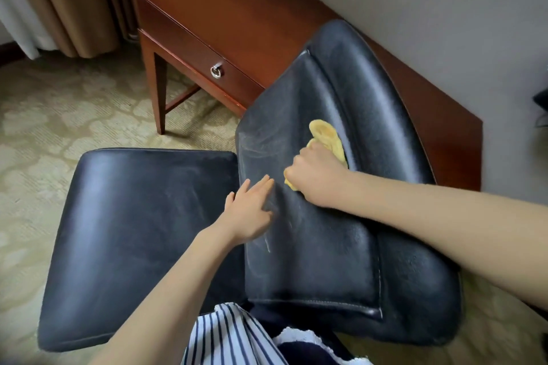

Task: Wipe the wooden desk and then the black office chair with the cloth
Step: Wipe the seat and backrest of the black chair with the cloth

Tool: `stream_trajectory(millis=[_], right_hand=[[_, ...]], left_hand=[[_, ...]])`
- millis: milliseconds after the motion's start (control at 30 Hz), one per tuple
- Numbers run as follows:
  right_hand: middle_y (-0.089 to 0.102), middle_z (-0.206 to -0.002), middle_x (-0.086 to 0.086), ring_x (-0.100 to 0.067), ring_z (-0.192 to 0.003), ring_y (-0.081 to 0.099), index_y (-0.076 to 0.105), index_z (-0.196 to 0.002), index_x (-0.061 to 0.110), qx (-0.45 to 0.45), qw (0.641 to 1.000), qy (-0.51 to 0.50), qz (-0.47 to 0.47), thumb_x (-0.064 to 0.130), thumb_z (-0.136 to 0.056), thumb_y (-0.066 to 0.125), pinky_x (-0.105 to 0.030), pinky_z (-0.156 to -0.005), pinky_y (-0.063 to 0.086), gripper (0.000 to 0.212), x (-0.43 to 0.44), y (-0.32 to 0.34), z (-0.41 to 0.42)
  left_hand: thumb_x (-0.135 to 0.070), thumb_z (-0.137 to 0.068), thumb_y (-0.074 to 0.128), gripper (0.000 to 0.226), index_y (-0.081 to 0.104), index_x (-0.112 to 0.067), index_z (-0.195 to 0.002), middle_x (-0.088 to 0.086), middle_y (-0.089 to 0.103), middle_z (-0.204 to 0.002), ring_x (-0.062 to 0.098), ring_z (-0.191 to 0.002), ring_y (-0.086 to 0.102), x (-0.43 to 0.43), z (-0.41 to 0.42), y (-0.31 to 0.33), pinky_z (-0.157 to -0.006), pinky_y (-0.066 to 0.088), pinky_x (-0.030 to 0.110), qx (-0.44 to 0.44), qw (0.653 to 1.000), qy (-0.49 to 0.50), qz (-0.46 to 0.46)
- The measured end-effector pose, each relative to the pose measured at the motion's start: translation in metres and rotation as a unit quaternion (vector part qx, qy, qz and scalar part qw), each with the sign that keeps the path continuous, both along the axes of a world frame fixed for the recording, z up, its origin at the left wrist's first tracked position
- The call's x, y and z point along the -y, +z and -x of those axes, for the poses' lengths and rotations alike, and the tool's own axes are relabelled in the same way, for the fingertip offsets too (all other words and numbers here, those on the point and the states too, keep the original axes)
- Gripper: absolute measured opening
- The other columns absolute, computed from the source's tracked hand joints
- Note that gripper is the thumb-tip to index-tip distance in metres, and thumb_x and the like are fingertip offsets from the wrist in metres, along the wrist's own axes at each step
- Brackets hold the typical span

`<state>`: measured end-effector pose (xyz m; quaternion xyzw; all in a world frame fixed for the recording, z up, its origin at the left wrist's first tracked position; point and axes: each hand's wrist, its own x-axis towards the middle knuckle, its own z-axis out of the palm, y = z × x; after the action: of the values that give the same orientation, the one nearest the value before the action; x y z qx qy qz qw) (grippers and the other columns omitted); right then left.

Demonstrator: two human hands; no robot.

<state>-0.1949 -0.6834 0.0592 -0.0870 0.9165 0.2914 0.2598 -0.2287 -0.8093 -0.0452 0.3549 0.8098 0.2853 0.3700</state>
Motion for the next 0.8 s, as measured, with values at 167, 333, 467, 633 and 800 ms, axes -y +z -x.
stream_trajectory(millis=[167, 333, 467, 633, 800], right_hand=[[0.039, -0.062, 0.0, -0.026, -0.074, 0.046, 0.03, -0.06, 0.02, 0.095, 0.992, -0.005, 0.081, 0.0, -0.073, 0.043, -0.038, -0.079, 0.031, 0.027, 0.026, 0.021, -0.066], [0.045, -0.052, 0.007, -0.017, -0.056, 0.048, 0.045, -0.05, 0.022, 0.089, 0.993, 0.031, 0.075, 0.009, -0.053, 0.06, -0.032, -0.068, 0.017, 0.02, 0.041, 0.041, -0.125], [0.036, -0.051, 0.006, -0.018, -0.055, 0.041, 0.053, -0.054, 0.027, 0.002, 0.995, 0.038, 0.093, 0.002, -0.06, 0.058, -0.03, -0.07, 0.016, 0.026, 0.039, 0.05, -0.157], [0.036, -0.059, 0.004, -0.02, -0.061, 0.046, 0.065, -0.068, 0.026, -0.166, 0.979, 0.056, 0.099, 0.006, -0.082, 0.054, -0.035, -0.075, 0.042, 0.027, 0.018, 0.062, -0.151], [0.048, -0.063, -0.003, -0.025, -0.066, 0.054, 0.068, -0.067, 0.021, -0.204, 0.977, 0.022, 0.067, 0.002, -0.073, 0.06, -0.035, -0.062, 0.042, 0.021, -0.019, 0.083, -0.104]], left_hand=[[-0.013, -0.092, 0.038, 0.065, 0.011, -0.021, -0.151, -0.009, 0.004, -0.159, 0.026, -0.146, -0.003, 0.0, 0.007, 0.006, -0.116, 0.006, 0.051, 0.006, 1.0, 0.022, -0.014], [-0.015, -0.092, 0.044, 0.072, 0.006, -0.028, -0.151, -0.012, -0.003, -0.158, 0.024, -0.146, -0.007, -0.007, 0.001, 0.015, -0.116, 0.007, 0.048, 0.0, 0.998, -0.004, -0.057], [-0.015, -0.091, 0.046, 0.078, -0.002, -0.034, -0.15, -0.017, -0.013, -0.156, 0.022, -0.145, -0.014, -0.015, -0.014, 0.019, -0.117, 0.0, 0.048, -0.033, 0.991, -0.068, -0.11], [-0.028, -0.098, 0.041, 0.071, -0.009, -0.035, -0.149, -0.02, -0.016, -0.155, 0.017, -0.145, -0.013, -0.021, -0.029, 0.019, -0.117, -0.002, 0.046, -0.008, 0.988, -0.075, -0.134], [-0.029, -0.098, 0.041, 0.072, -0.01, -0.037, -0.148, -0.021, -0.015, -0.155, 0.02, -0.145, -0.012, -0.022, -0.026, 0.016, -0.117, -0.002, 0.048, -0.037, 0.989, -0.09, -0.111]])
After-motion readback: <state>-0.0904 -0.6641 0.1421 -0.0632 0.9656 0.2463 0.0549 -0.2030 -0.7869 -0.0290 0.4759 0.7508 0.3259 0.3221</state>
